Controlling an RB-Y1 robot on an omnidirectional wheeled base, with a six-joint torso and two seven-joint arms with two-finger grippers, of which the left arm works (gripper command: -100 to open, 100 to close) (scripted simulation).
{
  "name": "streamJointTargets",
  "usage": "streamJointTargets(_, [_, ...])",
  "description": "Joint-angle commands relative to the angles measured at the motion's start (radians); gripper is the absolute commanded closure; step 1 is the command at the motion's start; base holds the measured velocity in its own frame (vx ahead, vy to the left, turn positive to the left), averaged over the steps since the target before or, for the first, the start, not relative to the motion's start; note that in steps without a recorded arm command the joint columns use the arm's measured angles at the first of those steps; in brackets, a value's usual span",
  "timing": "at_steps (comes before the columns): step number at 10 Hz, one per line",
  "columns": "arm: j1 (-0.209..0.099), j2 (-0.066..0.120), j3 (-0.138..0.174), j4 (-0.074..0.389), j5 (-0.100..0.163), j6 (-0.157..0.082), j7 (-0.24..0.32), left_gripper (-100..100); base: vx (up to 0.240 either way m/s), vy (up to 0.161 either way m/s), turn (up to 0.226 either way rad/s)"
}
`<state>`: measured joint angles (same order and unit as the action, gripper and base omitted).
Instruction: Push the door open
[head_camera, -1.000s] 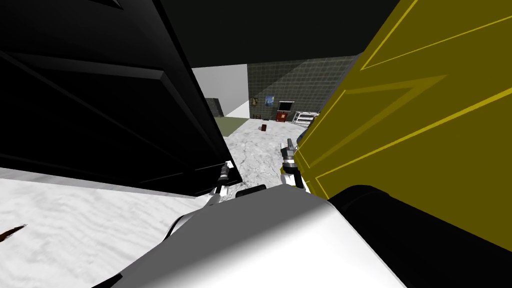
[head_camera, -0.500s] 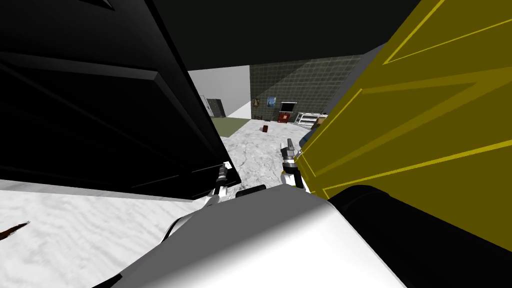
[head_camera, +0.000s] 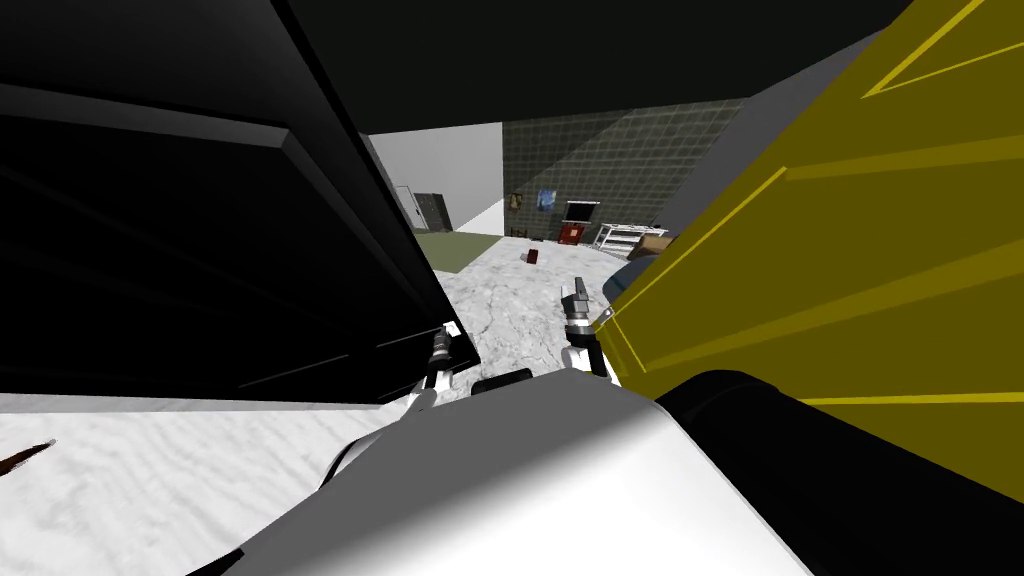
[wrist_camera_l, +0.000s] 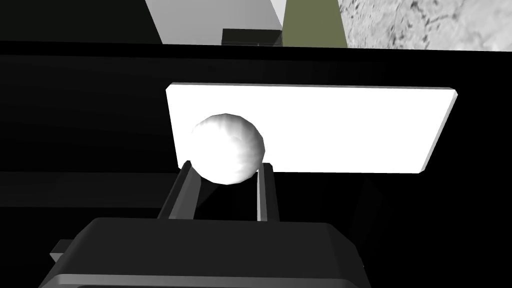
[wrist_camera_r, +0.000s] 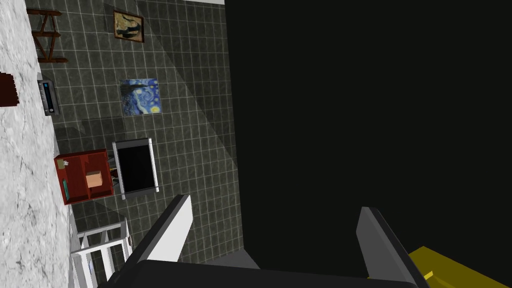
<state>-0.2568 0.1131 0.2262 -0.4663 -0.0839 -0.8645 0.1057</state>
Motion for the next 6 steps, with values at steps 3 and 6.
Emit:
streamJointTargets(3, [-0.005,0.003,0.013,0.027,0.010,-0.009,-0.006,-100,0.019,-0.029,0.047])
streamJointTargets(6, [-0.006,-0.001,0.013,0.026,0.012,-0.006,-0.006,-100,-0.201,-0.077,0.027])
